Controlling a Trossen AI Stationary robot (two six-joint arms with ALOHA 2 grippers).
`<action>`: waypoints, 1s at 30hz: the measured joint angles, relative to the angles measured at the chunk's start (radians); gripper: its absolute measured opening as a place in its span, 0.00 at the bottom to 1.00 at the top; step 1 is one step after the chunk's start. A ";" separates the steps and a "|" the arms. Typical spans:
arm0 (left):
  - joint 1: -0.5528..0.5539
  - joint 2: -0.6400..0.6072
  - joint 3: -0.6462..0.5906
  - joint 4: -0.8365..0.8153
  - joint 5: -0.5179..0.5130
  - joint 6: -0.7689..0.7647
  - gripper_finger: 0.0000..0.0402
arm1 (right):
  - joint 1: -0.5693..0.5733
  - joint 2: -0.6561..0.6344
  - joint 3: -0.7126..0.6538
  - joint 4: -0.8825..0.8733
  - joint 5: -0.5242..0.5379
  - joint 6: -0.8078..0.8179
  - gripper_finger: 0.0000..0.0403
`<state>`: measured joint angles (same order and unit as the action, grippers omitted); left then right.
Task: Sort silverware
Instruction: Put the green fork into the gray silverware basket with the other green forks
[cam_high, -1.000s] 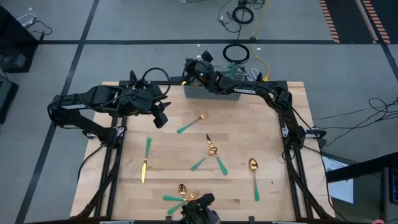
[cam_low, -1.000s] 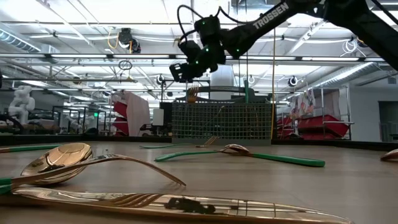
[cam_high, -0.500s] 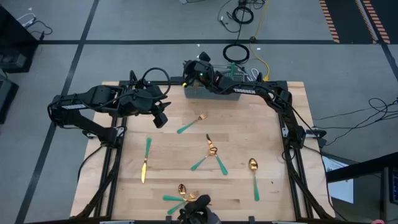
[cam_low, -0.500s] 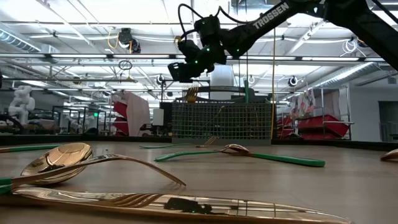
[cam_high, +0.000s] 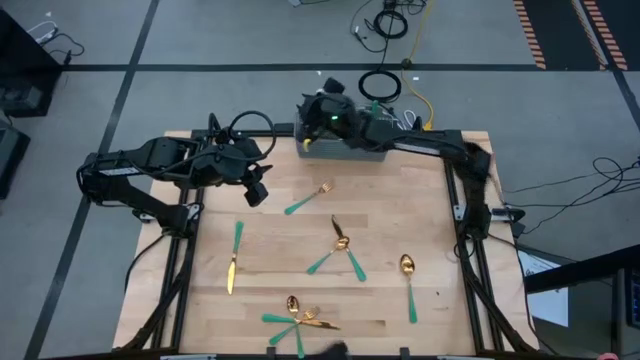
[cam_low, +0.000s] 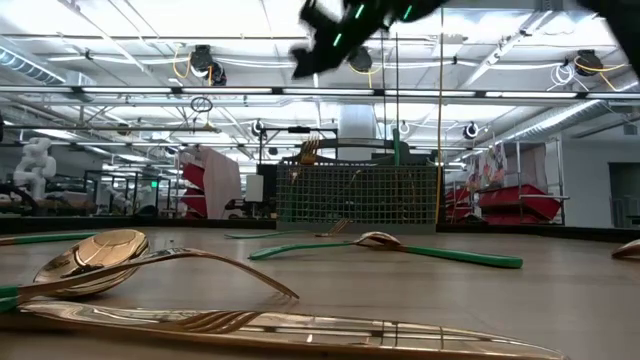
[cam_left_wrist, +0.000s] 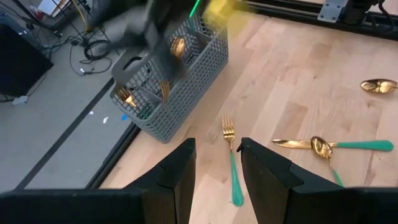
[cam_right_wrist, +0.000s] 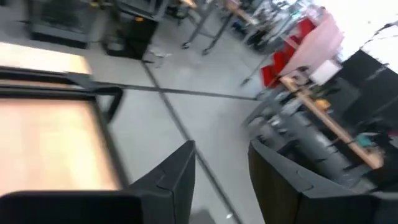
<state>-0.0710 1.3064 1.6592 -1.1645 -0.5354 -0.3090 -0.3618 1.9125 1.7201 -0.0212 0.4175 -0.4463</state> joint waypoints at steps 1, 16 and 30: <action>-0.002 0.000 0.000 0.000 0.000 -0.001 0.33 | 0.017 -0.055 0.001 -0.087 -0.005 0.031 0.35; 0.081 0.001 -0.364 0.373 0.308 -0.103 0.33 | 0.283 -0.460 0.000 -1.262 -0.137 0.671 0.35; 0.299 0.261 -0.615 1.004 0.566 -0.036 0.33 | 0.514 -0.460 -0.001 -1.472 -0.072 0.872 0.35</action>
<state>0.2281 1.5675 1.0439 -0.1605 0.0303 -0.3446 0.1520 1.4528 1.7195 -1.4929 0.3450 0.4255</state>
